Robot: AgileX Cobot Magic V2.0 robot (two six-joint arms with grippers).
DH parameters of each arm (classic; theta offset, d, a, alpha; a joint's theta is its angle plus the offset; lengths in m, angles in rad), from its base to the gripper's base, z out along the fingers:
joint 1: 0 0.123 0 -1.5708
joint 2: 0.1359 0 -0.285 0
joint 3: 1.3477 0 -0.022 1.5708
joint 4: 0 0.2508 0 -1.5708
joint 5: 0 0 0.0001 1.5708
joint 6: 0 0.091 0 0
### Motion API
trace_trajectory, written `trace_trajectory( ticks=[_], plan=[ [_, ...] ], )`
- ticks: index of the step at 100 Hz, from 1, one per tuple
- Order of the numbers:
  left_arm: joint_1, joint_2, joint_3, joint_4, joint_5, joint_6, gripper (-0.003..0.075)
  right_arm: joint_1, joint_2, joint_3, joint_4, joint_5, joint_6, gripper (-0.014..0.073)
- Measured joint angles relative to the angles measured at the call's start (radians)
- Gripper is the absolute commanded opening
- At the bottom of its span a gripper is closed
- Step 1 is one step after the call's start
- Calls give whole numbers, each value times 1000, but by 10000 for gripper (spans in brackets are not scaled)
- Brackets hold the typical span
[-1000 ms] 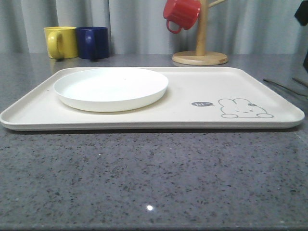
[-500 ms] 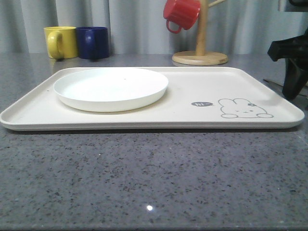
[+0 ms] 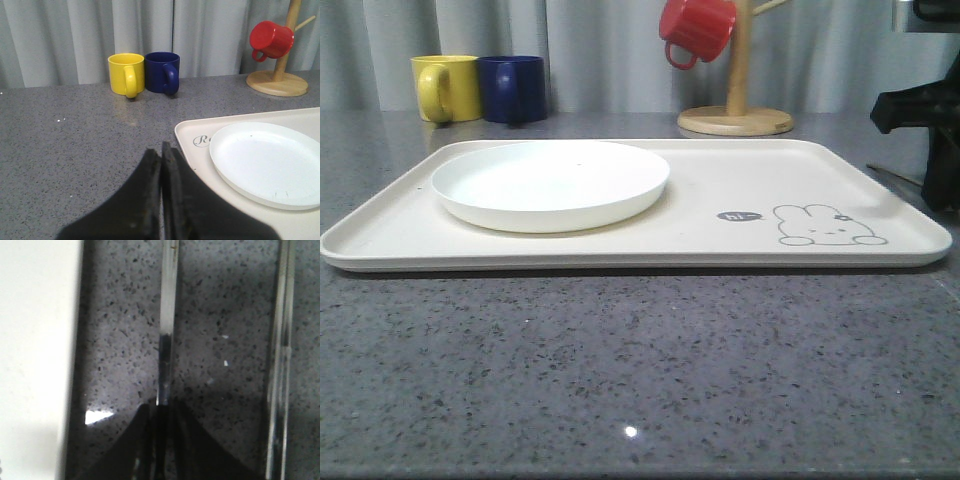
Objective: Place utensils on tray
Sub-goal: 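Grasp the fork with the right gripper and lift it, then lower the fork onto the tray beside the plate and release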
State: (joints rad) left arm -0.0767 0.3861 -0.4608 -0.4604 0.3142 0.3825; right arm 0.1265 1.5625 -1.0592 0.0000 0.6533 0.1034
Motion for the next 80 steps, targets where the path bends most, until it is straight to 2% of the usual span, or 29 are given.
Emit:
trace_trajectory(
  ticks=[33, 61, 80],
  plan=[
    [0, 0, 0, 0, 0, 0, -19, 21, -32, -103, -6, 87, 30, 34],
    [0, 0, 0, 0, 0, 0, -19, 177, -57, -163, -6, 94, 176, 34],
    [0, 0, 0, 0, 0, 0, -19, 289, -21, -164, -9, 14, 270, 34]
  ],
)
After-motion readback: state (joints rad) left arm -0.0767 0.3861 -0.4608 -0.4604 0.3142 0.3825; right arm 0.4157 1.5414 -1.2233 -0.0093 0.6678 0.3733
